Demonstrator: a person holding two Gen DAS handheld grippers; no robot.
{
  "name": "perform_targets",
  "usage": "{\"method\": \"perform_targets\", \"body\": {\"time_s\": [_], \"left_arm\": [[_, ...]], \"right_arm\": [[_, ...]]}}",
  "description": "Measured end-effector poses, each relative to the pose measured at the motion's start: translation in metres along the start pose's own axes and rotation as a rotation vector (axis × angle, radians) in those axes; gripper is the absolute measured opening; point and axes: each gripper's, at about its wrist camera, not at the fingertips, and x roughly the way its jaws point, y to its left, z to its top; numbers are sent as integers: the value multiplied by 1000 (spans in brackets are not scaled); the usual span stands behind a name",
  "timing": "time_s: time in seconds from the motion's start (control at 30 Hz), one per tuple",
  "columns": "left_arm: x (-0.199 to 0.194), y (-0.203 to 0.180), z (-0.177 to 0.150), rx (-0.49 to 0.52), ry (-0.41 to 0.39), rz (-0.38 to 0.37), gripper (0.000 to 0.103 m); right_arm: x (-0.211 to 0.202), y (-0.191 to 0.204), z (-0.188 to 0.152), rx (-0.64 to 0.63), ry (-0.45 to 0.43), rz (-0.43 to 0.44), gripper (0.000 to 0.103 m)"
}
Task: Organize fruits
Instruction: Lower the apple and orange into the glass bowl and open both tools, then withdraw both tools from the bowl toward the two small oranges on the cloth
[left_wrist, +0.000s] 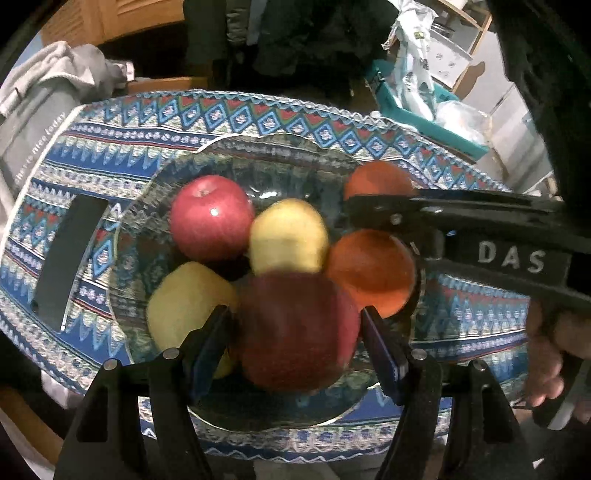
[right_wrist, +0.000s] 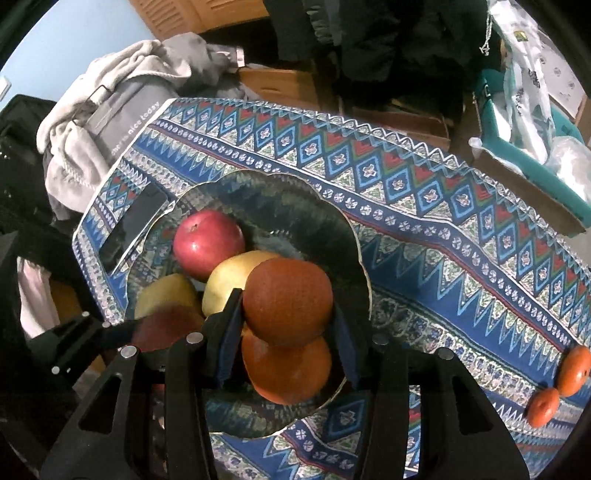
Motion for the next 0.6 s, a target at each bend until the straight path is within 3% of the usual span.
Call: {"method": "perform_targets", "body": {"time_s": [0.1,0.27,0.6], "left_arm": [[-1,0,0,8,-12,38,73],[-5,5,1,-21,-18,25,73],[-21,12,9,-45,-66,42,73]], "right_arm": [[2,2,-1,-6,8,4,49],[-2,6,-3,-18,3,0,49],[-41,14,-3,-28,-78,-54,49]]}}
